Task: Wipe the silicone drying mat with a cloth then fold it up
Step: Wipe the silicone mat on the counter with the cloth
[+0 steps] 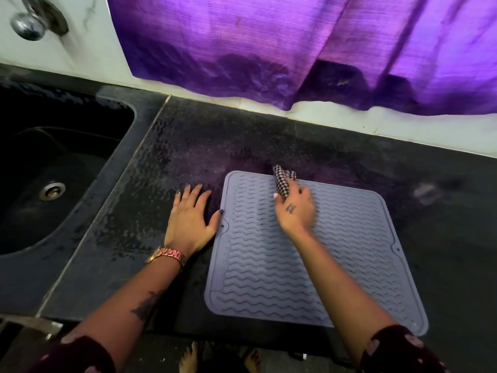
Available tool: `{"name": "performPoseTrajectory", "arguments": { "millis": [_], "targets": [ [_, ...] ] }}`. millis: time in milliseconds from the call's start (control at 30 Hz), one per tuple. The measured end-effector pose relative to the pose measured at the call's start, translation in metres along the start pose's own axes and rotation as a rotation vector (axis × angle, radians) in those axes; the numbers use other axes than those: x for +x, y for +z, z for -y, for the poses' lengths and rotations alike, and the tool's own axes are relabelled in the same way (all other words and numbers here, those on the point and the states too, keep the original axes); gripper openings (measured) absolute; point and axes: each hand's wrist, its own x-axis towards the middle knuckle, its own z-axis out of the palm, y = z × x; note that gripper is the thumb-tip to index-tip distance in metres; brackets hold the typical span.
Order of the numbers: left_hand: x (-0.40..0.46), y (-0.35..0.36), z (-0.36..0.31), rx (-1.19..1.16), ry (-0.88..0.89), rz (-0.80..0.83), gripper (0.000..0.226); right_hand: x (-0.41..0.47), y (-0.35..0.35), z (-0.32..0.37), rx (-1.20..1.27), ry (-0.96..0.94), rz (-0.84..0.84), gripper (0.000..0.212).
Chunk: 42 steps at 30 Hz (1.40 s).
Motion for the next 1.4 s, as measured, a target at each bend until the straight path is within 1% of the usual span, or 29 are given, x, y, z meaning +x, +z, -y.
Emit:
{"name": "performPoseTrajectory", "arguments": {
  "millis": [67, 133, 233, 267, 333, 367, 400, 433, 500, 567, 600, 667, 733, 767, 800, 833, 867, 900, 933, 967, 1000, 1067, 1133, 1233, 1300, 1333, 1367, 1400],
  "targets": [
    [0.000, 0.001, 0.000, 0.008, 0.000, 0.001, 0.072, -0.010, 0.009, 0.009, -0.105, -0.092, 0.005, 0.055],
    [0.000, 0.001, 0.001, 0.008, -0.002, -0.001, 0.073, -0.012, 0.015, 0.021, -0.157, -0.115, 0.030, 0.056],
    [0.000, 0.001, 0.001, 0.009, 0.003, -0.007, 0.075, -0.012, 0.020, 0.034, -0.108, -0.111, 0.088, 0.054],
    [0.000, 0.000, 0.001, 0.010, 0.004, -0.005, 0.076, -0.010, 0.020, 0.035, -0.046, -0.135, 0.140, 0.054],
    [0.000, 0.000, 0.000, 0.015, 0.005, 0.009, 0.075, 0.000, 0.016, 0.035, 0.231, -0.140, 0.262, 0.052],
    [0.000, 0.000, 0.000, 0.023, 0.010, 0.015, 0.076, 0.006, 0.012, 0.033, 0.392, -0.120, 0.280, 0.049],
    [-0.002, -0.001, 0.002, 0.033, 0.016, 0.018, 0.078, 0.012, 0.008, 0.030, 0.479, -0.098, 0.234, 0.047],
    [-0.003, -0.002, 0.003, 0.049, 0.025, 0.014, 0.082, 0.017, 0.003, 0.027, 0.449, -0.079, 0.145, 0.045],
    [-0.004, -0.005, 0.006, 0.104, 0.051, -0.006, 0.086, 0.021, -0.002, 0.015, 0.253, -0.016, -0.009, 0.045],
    [-0.004, -0.008, 0.009, 0.151, 0.064, -0.018, 0.087, 0.015, 0.000, 0.011, 0.106, 0.032, 0.021, 0.047],
    [-0.004, -0.008, 0.010, 0.157, 0.058, -0.016, 0.088, 0.009, 0.004, 0.011, 0.034, -0.001, 0.041, 0.048],
    [-0.005, -0.007, 0.012, 0.143, 0.034, -0.016, 0.091, -0.003, 0.014, 0.019, -0.083, -0.124, 0.047, 0.047],
    [-0.006, -0.005, 0.012, 0.110, 0.019, -0.029, 0.092, -0.007, 0.021, 0.028, -0.106, -0.235, 0.074, 0.046],
    [-0.006, -0.005, 0.012, 0.092, 0.022, -0.042, 0.091, -0.005, 0.022, 0.031, -0.057, -0.269, 0.118, 0.046],
    [-0.006, -0.005, 0.012, 0.077, 0.026, -0.055, 0.090, -0.002, 0.020, 0.032, 0.051, -0.272, 0.188, 0.045],
    [-0.005, -0.005, 0.012, 0.067, 0.030, -0.064, 0.088, 0.004, 0.016, 0.032, 0.218, -0.236, 0.255, 0.043],
    [-0.005, -0.005, 0.012, 0.058, 0.034, -0.072, 0.087, 0.010, 0.011, 0.031, 0.393, -0.177, 0.284, 0.040],
    [-0.005, -0.005, 0.012, 0.052, 0.036, -0.079, 0.087, 0.017, 0.008, 0.028, 0.481, -0.118, 0.237, 0.037],
    [-0.005, -0.005, 0.012, 0.048, 0.035, -0.083, 0.087, 0.021, 0.005, 0.025, 0.447, -0.067, 0.150, 0.034],
    [-0.005, -0.005, 0.012, 0.049, 0.035, -0.082, 0.086, 0.024, 0.002, 0.022, 0.333, -0.019, 0.064, 0.032],
    [-0.005, -0.005, 0.012, 0.051, 0.036, -0.079, 0.087, 0.024, 0.002, 0.021, 0.204, 0.019, 0.016, 0.032],
    [-0.005, -0.005, 0.012, 0.045, 0.041, -0.078, 0.087, 0.018, 0.005, 0.024, 0.012, 0.015, 0.047, 0.035],
    [-0.005, -0.005, 0.012, 0.041, 0.039, -0.079, 0.087, 0.011, 0.012, 0.029, -0.129, -0.078, 0.077, 0.036],
    [-0.005, -0.004, 0.013, 0.044, 0.040, -0.076, 0.087, 0.009, 0.015, 0.038, -0.175, -0.227, 0.100, 0.033],
    [-0.005, -0.003, 0.013, 0.042, 0.039, -0.077, 0.086, 0.013, 0.014, 0.038, -0.109, -0.298, 0.174, 0.031],
    [-0.005, -0.003, 0.013, 0.042, 0.038, -0.078, 0.086, 0.017, 0.012, 0.038, -0.003, -0.288, 0.230, 0.029],
    [-0.005, -0.003, 0.013, 0.042, 0.038, -0.079, 0.085, 0.021, 0.009, 0.038, 0.168, -0.236, 0.282, 0.026],
    [-0.005, -0.003, 0.014, 0.042, 0.037, -0.079, 0.085, 0.026, 0.008, 0.036, 0.335, -0.167, 0.296, 0.024]
  ]
}}
